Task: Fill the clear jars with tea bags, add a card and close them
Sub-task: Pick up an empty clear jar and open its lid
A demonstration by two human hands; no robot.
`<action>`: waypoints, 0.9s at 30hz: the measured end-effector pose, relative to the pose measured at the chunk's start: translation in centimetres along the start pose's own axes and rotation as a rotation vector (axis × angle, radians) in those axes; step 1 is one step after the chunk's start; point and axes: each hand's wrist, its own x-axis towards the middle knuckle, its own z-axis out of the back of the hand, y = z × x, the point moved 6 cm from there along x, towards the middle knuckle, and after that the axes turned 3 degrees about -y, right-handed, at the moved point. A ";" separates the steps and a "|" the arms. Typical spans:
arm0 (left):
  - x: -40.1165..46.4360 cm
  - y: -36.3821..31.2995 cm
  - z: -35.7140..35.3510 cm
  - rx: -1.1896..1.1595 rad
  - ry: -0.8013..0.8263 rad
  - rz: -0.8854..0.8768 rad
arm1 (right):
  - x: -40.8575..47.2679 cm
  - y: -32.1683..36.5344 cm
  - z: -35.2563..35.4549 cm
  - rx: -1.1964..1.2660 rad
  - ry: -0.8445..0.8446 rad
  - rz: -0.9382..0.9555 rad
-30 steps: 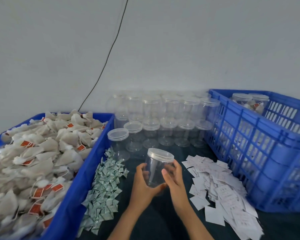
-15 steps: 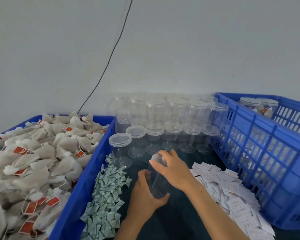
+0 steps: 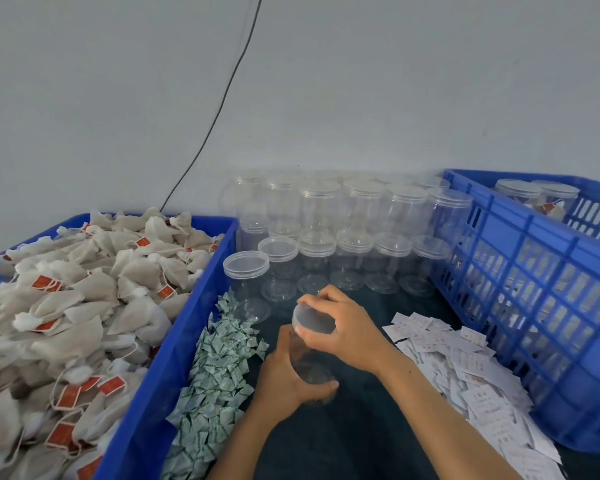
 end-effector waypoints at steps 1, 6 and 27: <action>0.0 0.3 0.1 -0.036 0.039 0.003 | -0.1 0.2 0.1 0.067 0.043 0.028; -0.1 0.0 1.0 -0.085 -0.076 0.036 | -0.5 0.3 1.7 0.200 0.294 0.011; -1.2 -2.0 2.1 0.430 -0.218 -0.156 | 0.0 -1.9 0.9 0.100 0.162 -0.354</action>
